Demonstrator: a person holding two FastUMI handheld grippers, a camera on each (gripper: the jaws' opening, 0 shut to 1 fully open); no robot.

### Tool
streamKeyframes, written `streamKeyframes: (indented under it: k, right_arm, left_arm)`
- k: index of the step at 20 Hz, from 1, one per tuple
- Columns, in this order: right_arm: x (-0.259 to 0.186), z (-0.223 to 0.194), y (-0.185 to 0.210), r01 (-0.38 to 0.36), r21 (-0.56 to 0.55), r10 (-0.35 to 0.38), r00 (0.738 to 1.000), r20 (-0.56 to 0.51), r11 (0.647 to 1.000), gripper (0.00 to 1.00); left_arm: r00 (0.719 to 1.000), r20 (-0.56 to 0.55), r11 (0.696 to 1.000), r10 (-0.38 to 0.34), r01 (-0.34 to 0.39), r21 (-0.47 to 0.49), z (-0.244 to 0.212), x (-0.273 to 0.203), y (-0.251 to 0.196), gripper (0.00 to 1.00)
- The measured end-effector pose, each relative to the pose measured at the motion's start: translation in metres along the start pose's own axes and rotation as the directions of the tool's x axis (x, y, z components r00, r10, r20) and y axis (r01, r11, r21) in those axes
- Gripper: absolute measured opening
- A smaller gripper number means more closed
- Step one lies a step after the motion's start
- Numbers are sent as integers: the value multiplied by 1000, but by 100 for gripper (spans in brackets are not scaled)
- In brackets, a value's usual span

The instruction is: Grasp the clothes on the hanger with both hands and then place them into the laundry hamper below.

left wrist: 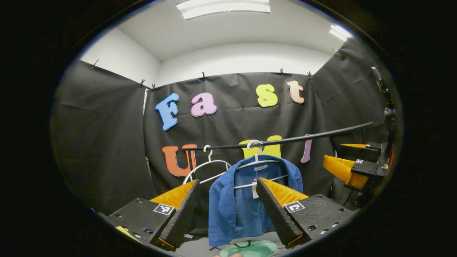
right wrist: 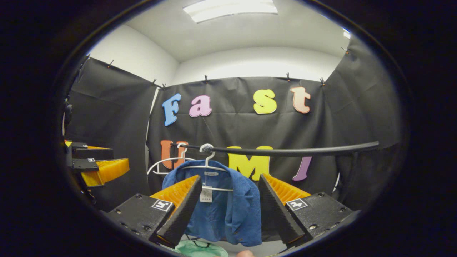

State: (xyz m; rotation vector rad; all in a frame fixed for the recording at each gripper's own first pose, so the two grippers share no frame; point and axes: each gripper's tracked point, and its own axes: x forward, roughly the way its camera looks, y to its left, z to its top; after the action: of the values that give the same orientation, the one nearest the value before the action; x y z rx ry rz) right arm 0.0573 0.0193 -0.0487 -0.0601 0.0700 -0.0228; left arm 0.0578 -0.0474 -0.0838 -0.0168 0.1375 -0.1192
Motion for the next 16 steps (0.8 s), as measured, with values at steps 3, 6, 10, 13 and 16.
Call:
streamKeyframes:
  k: [3,6,10,13,16]
  right_arm:
    - [7,-13,-7,34,-10,-34,999,-23,999,99]
    - [19,-27,-8,68,-16,-69,996,-48,998,100]
    - [38,-41,-1,97,-27,-98,992,-75,995,100]
    - [56,-47,2,138,-46,-141,987,-75,989,100]
    - [73,-59,2,185,-58,-189,978,-90,981,100]
  left_arm:
    - [1000,-19,1000,20,-20,-11,-14,9,7,95]
    - [998,-57,999,14,-17,-46,-31,21,9,95]
    - [996,-84,997,20,-27,-74,-49,38,15,96]
    - [995,-94,997,13,-21,-80,-59,52,18,95]
    - [996,-91,997,-5,-1,-74,-67,66,19,95]
